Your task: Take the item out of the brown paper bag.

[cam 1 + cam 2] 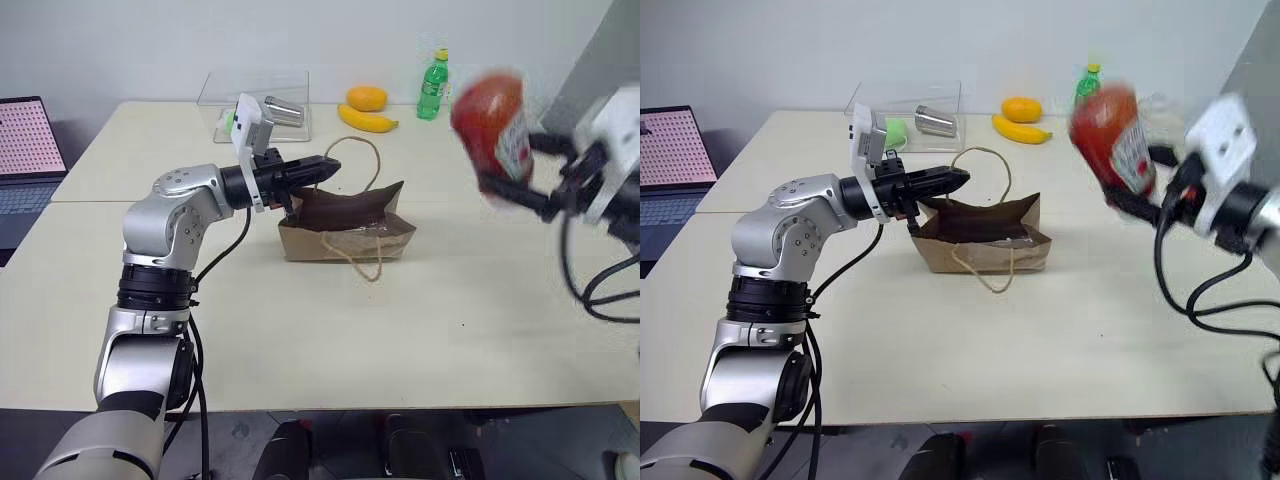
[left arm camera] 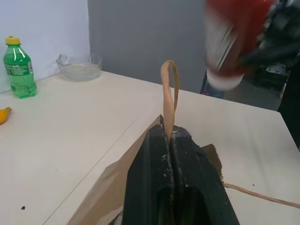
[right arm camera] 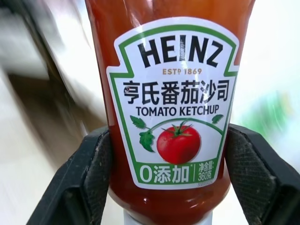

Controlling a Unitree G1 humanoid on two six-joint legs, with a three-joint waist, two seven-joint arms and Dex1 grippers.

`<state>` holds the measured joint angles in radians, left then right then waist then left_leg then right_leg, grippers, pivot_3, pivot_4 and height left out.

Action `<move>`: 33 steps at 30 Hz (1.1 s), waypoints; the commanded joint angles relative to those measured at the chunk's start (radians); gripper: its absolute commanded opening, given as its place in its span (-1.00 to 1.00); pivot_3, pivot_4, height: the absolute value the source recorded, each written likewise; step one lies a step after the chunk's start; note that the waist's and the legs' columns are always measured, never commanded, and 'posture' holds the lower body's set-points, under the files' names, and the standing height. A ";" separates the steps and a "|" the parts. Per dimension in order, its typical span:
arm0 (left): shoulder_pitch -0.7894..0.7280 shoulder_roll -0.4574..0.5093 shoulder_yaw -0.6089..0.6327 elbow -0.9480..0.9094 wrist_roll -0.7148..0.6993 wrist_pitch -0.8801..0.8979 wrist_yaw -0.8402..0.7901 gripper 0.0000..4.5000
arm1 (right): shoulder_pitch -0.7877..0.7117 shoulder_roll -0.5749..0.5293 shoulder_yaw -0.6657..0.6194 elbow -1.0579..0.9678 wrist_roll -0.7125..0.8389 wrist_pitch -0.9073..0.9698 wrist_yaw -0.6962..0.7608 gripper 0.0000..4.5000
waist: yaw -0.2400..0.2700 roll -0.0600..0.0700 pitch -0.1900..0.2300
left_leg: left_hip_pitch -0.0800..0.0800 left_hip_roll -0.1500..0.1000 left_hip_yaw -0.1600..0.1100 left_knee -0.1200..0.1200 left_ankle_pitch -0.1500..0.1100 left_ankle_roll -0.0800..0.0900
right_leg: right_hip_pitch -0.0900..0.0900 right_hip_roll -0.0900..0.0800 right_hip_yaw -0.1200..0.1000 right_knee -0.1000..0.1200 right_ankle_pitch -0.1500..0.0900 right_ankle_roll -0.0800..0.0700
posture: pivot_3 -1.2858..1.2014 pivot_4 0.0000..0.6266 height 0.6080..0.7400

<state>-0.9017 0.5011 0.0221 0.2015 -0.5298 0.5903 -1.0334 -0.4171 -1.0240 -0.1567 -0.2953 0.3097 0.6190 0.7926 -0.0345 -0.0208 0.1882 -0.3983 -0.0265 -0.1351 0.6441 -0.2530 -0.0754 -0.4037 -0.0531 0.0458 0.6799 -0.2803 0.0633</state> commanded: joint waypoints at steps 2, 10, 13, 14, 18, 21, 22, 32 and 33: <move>-0.022 -0.007 0.012 -0.025 -0.008 -0.005 0.000 -1.00 | 0.053 -0.063 0.176 0.135 -0.253 -0.255 0.014 0.39 | -0.016 0.000 0.000 | 0.000 0.001 0.000 0.000 0.000 0.000 | -0.002 0.000 0.000 0.001 0.000 0.000 | 0.03 -0.52 1.00; -0.018 -0.018 0.011 -0.023 -0.002 -0.018 -0.003 -1.00 | 0.067 -0.049 0.277 0.237 -0.376 -0.371 0.051 0.39 | -0.026 0.002 0.001 | -0.001 0.002 0.000 0.000 0.000 -0.001 | -0.002 0.000 0.000 0.000 0.000 0.000 | 0.03 -0.52 1.00; -0.016 -0.018 0.009 -0.019 0.002 -0.024 -0.003 -1.00 | 0.094 -0.055 0.259 0.229 -0.368 -0.372 0.081 0.99 | -0.021 0.002 0.001 | -0.001 0.001 0.000 0.001 0.000 -0.001 | -0.001 0.000 0.000 0.000 0.000 0.000 | 0.03 -0.52 1.00; -0.015 -0.019 0.008 -0.019 0.003 -0.026 -0.004 -1.00 | 0.102 -0.057 0.247 0.222 -0.360 -0.368 0.089 0.99 | -0.020 0.002 0.001 | -0.001 0.001 0.000 0.001 0.000 -0.001 | -0.001 0.000 0.000 0.000 0.000 0.000 | 0.03 -0.52 1.00; -0.014 -0.023 0.004 -0.012 0.011 -0.040 -0.008 -1.00 | 0.166 -0.082 0.121 0.133 -0.284 -0.312 0.128 0.99 | -0.015 0.002 0.001 | -0.001 0.001 -0.001 0.001 0.000 -0.001 | -0.001 0.000 0.000 0.000 0.000 0.000 | 0.03 -0.52 1.00; -0.016 -0.026 0.008 -0.002 0.021 -0.057 0.002 -1.00 | 0.277 -0.070 -0.046 -0.019 -0.189 -0.254 0.157 0.99 | -0.010 0.002 0.001 | -0.001 0.001 -0.001 0.001 0.000 -0.001 | -0.001 0.000 0.000 0.000 0.000 0.000 | 0.03 -0.52 1.00; -0.016 -0.028 0.012 0.002 0.019 -0.063 0.002 -1.00 | 0.309 -0.035 -0.103 -0.093 -0.130 -0.210 0.151 0.99 | -0.009 0.002 0.001 | -0.001 0.001 -0.001 0.001 0.000 -0.001 | -0.001 0.000 0.000 0.000 0.000 0.000 | 0.03 -0.52 1.00; -0.035 0.063 0.009 0.033 0.106 -0.154 -0.033 -0.32 | 0.277 0.536 0.095 -0.546 0.107 0.058 -0.311 1.00 | -0.019 0.002 0.001 | 0.000 0.003 -0.001 0.002 0.001 -0.001 | 0.000 0.002 0.000 0.001 0.000 0.000 | 0.03 -0.52 1.00; -0.032 0.070 0.009 0.033 0.110 -0.160 -0.035 -0.20 | 0.268 0.545 0.115 -0.533 0.090 0.054 -0.321 1.00 | -0.019 0.002 0.001 | 0.000 0.002 -0.001 0.002 0.001 -0.001 | 0.000 0.002 0.000 0.001 0.000 0.000 | 0.03 -0.52 1.00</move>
<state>-0.9171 0.5490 0.0084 0.2699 -0.4291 0.4550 -1.0601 -0.1306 -0.4796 -0.0577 -0.8218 0.4357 0.6857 0.5143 -0.0534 -0.0192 0.1888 -0.3985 -0.0246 -0.1364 0.6457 -0.2524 -0.0761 -0.4040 -0.0515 0.0460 0.6812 -0.2799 0.0630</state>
